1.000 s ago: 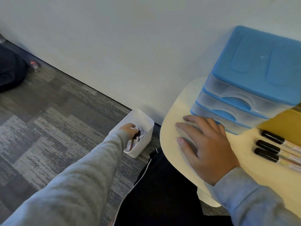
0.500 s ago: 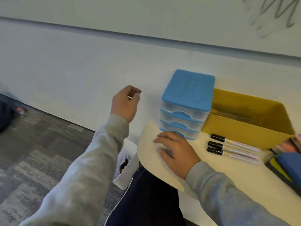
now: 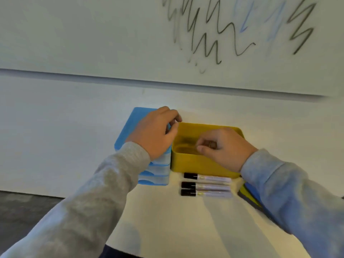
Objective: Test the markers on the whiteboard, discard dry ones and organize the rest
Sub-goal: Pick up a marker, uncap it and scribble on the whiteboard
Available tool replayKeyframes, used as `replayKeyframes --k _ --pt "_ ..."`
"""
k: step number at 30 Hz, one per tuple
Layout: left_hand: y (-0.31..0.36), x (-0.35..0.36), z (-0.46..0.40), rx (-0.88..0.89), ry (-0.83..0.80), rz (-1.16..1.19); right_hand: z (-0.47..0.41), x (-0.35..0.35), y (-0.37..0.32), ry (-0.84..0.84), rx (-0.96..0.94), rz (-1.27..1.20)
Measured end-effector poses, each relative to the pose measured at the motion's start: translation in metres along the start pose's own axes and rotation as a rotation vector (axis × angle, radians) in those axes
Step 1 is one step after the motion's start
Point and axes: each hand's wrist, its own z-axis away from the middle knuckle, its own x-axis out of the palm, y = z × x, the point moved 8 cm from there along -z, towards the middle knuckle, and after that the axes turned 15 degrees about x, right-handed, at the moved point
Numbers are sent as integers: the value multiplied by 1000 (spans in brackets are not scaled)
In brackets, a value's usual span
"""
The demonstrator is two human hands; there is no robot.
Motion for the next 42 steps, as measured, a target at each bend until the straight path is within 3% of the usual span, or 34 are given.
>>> replayKeyframes --k 3,8,14,24,31,42 --pt "-2 4 1 2 -14 -3 -32 1 30 -98 85 108" --pt "-2 5 4 9 4 2 -65 47 53 -473 141 360" --pt "-2 3 4 -1 22 -23 -72 79 52 -578 73 513" --pt "-1 4 5 -5 33 -28 -75 81 54 -522 31 535" --pt "-1 2 5 -11 25 -49 -75 55 50 -376 63 480" --pt "2 3 4 -9 -24 -41 -27 -23 24 -76 78 113"
